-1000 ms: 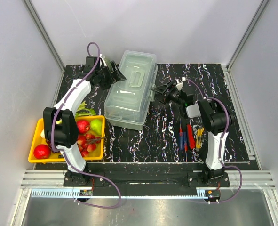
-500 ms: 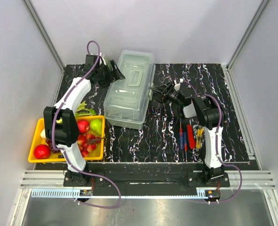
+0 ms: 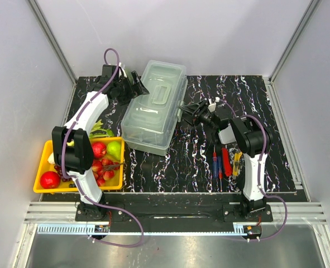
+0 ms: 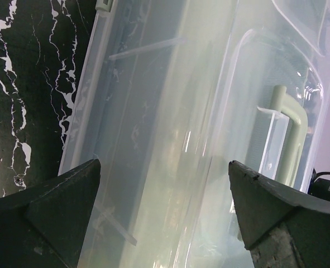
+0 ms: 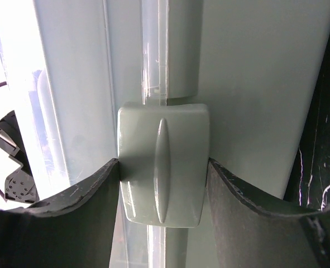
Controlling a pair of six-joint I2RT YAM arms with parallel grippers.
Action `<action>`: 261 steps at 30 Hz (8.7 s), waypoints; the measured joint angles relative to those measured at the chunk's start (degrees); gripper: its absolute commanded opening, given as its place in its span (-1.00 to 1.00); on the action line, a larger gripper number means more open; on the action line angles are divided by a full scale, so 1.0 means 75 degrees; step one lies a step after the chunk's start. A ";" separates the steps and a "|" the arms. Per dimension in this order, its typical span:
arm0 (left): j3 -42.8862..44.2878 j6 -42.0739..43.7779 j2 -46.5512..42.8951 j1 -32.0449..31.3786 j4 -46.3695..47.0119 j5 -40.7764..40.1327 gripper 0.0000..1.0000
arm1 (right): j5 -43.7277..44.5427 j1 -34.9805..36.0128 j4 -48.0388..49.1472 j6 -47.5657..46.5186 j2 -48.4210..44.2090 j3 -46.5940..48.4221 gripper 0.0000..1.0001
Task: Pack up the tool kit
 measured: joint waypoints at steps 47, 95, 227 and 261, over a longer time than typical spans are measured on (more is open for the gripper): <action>0.0356 0.0624 -0.0321 -0.0160 -0.1253 -0.0510 0.98 | -0.0446 -0.0096 -0.0224 0.0236 -0.1023 -0.0787 0.99; 0.0839 0.1463 -0.0536 -0.0254 -0.1973 -0.1093 0.98 | 0.1580 -0.0233 -0.7085 -0.4645 -0.4593 -0.0781 0.53; 0.3611 0.0592 0.1527 -0.2734 -0.2273 -0.0152 0.11 | 0.3835 0.0694 -0.9550 -0.4785 -0.4867 0.1781 -0.10; 0.1993 -0.1518 0.1472 -0.1743 0.0490 0.4360 0.14 | 0.3844 0.0691 -0.9967 -0.5027 -0.4873 0.1976 0.04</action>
